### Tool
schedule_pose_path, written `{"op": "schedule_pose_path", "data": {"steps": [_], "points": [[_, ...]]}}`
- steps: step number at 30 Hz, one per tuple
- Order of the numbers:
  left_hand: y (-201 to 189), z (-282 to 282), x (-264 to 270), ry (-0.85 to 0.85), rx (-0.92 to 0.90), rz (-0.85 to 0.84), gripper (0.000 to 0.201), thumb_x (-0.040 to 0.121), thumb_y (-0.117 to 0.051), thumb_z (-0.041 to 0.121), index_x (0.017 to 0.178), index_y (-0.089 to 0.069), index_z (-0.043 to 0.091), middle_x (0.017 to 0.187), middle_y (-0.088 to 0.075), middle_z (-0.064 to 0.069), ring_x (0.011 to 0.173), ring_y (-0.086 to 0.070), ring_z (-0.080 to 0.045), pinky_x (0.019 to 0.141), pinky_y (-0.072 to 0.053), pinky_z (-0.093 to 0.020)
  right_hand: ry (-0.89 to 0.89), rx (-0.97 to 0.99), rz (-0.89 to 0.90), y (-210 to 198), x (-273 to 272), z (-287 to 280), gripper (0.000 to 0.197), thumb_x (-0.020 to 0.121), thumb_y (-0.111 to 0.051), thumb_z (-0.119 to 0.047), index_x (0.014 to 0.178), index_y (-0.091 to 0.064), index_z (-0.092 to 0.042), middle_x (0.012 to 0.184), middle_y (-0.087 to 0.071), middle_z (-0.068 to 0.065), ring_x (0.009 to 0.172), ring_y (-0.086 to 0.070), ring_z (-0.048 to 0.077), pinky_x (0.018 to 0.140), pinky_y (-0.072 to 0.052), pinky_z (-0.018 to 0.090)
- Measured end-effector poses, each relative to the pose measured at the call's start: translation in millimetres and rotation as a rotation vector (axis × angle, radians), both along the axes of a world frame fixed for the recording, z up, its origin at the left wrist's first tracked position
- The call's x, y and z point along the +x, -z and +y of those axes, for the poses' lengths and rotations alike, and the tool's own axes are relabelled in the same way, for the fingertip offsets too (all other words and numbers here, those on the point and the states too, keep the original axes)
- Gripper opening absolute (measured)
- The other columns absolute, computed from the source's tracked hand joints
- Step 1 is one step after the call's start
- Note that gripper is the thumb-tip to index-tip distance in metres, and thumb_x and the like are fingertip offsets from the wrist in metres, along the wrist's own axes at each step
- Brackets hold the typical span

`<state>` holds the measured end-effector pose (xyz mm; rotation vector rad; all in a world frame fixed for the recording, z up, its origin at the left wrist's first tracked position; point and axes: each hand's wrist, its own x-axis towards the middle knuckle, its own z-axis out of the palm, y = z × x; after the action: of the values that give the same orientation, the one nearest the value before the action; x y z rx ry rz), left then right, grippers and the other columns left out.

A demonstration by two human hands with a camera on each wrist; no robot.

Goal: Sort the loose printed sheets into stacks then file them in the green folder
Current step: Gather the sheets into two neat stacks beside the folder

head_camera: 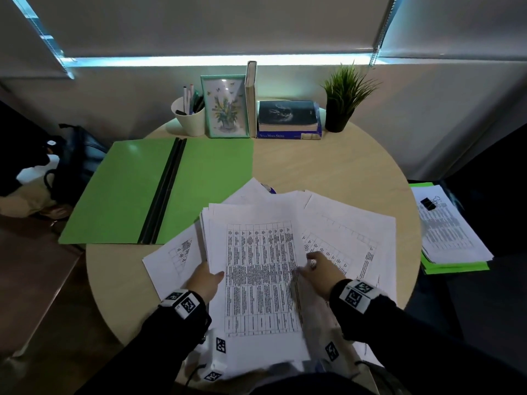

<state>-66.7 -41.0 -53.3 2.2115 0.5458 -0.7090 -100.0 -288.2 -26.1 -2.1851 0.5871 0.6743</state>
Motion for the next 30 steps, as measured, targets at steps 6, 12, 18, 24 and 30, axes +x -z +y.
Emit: {"op": "schedule_pose_path", "data": {"steps": [6,12,18,24,30], "points": [[6.8,1.5,1.0,0.025,0.075,0.008,0.039,0.096,-0.045,0.022,0.132,-0.042,0.006,0.134,-0.053,-0.013,0.119,-0.053,-0.031,0.100,-0.040,-0.035,0.497,-0.176,0.019,14.9,1.1,-79.7,0.024,0.081,-0.065,-0.024,0.096,-0.053,-0.011,0.092,-0.057,0.017,0.081,-0.058,0.026,0.075,-0.051,0.032],[13.4,-2.2,1.2,-0.009,0.105,-0.008,0.037,0.098,-0.042,0.021,0.130,-0.042,0.003,0.132,-0.053,-0.016,0.117,-0.053,-0.034,0.098,-0.040,-0.035,0.516,0.030,0.164,19.2,-8.2,-85.8,0.035,0.082,-0.068,-0.031,0.057,-0.051,-0.013,0.066,-0.055,0.009,0.060,-0.052,0.022,0.071,-0.048,0.032],[14.8,-8.7,-1.9,-0.137,0.073,0.004,0.049,0.098,-0.041,0.028,0.139,-0.031,0.003,0.145,-0.039,-0.017,0.127,-0.044,-0.037,0.102,-0.036,-0.039,0.634,0.092,-0.045,20.8,-13.4,-74.7,0.031,0.075,-0.076,-0.026,0.095,-0.057,-0.014,0.084,-0.061,0.010,0.074,-0.059,0.024,0.066,-0.047,0.027],[24.3,-11.4,-7.5,-0.266,0.019,-0.058,0.046,0.092,-0.048,0.031,0.132,-0.040,0.011,0.135,-0.048,-0.012,0.112,-0.053,-0.037,0.102,-0.042,-0.045,0.196,0.081,-0.050,6.1,-22.5,-44.7,0.012,0.084,-0.065,-0.023,0.090,-0.074,-0.017,0.079,-0.069,0.000,0.073,-0.062,0.015,0.082,-0.052,0.029],[23.6,-22.1,-6.3,-0.394,-0.091,-0.052,0.051,0.092,-0.054,0.024,0.136,-0.038,0.004,0.128,-0.054,-0.014,0.109,-0.054,-0.033,0.089,-0.041,-0.031,-0.260,-0.167,-0.065,3.4,-30.2,-16.2,0.032,0.093,-0.043,-0.020,0.064,-0.037,-0.031,0.085,-0.041,-0.001,0.085,-0.053,0.021,0.058,-0.033,0.022]]}}
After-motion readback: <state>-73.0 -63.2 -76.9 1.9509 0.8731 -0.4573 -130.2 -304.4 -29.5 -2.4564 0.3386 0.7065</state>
